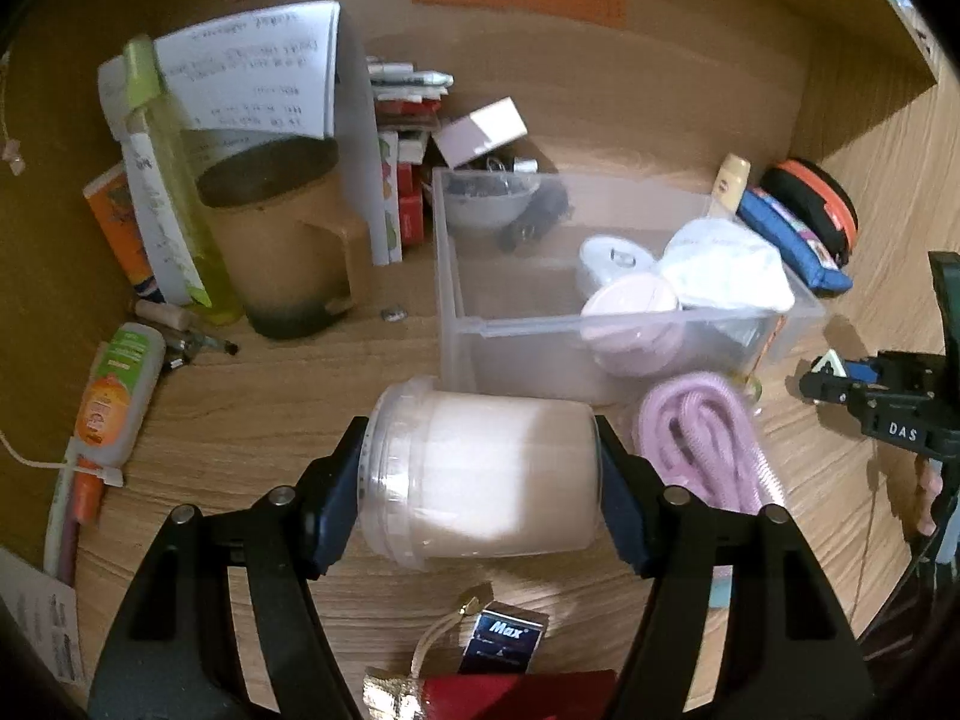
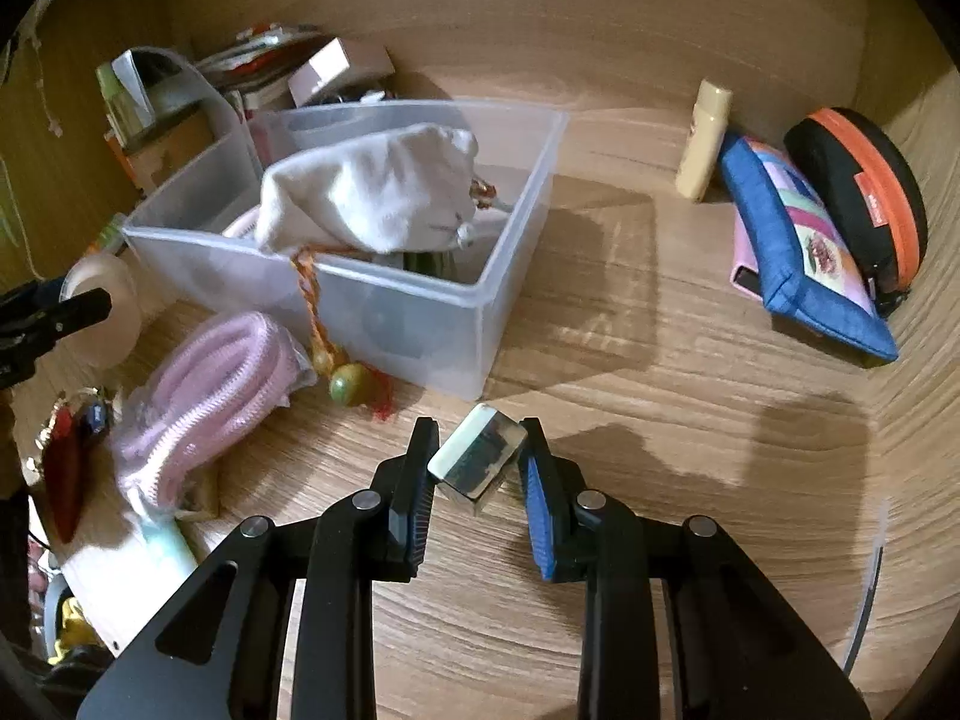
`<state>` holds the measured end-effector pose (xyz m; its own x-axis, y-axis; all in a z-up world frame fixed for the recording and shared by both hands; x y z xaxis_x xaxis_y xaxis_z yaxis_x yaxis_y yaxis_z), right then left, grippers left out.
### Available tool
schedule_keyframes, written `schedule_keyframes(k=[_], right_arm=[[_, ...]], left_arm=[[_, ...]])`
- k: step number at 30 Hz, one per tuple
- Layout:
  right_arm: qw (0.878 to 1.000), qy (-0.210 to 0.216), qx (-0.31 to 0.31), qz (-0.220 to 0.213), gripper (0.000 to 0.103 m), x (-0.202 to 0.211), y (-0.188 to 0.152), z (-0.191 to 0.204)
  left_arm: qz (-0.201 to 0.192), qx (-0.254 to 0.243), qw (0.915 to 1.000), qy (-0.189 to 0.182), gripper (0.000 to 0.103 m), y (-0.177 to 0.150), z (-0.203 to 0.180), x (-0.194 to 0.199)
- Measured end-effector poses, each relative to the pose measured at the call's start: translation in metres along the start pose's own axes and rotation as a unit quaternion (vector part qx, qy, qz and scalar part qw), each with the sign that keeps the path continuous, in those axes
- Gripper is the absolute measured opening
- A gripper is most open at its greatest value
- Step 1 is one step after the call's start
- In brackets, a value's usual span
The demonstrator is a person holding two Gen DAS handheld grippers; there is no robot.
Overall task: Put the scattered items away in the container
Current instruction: 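Grasp the large frosted cylinder with the left tool while the right tool grasps the clear cube, then carry the frosted cylinder and clear cube over the clear box with both tools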
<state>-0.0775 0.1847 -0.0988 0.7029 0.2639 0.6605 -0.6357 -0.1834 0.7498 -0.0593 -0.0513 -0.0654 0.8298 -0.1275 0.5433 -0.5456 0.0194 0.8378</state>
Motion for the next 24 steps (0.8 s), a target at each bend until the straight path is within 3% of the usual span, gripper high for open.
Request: schedule_keyframes(k=[24], right_arm=[[0.998, 0.004, 0.016, -0.063, 0.024, 0.037, 0.032, 0.009]], left_arm=[[-0.063, 0.005, 0.9975, -0.032, 0.068, 0.039, -0.024, 0.026]])
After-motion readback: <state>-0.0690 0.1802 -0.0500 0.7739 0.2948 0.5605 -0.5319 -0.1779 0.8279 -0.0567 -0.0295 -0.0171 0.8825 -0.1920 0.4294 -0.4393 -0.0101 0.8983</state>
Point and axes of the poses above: each gripper's, at about its wrist camera, not at the fingertips, and x roughly against the way its jaws point, z to its left, y to its top, the point moved 5 cm from there along -x, roughly the way its jaws point, and after that the axes turned 11 degrees about -z, right-handed, at the moved point
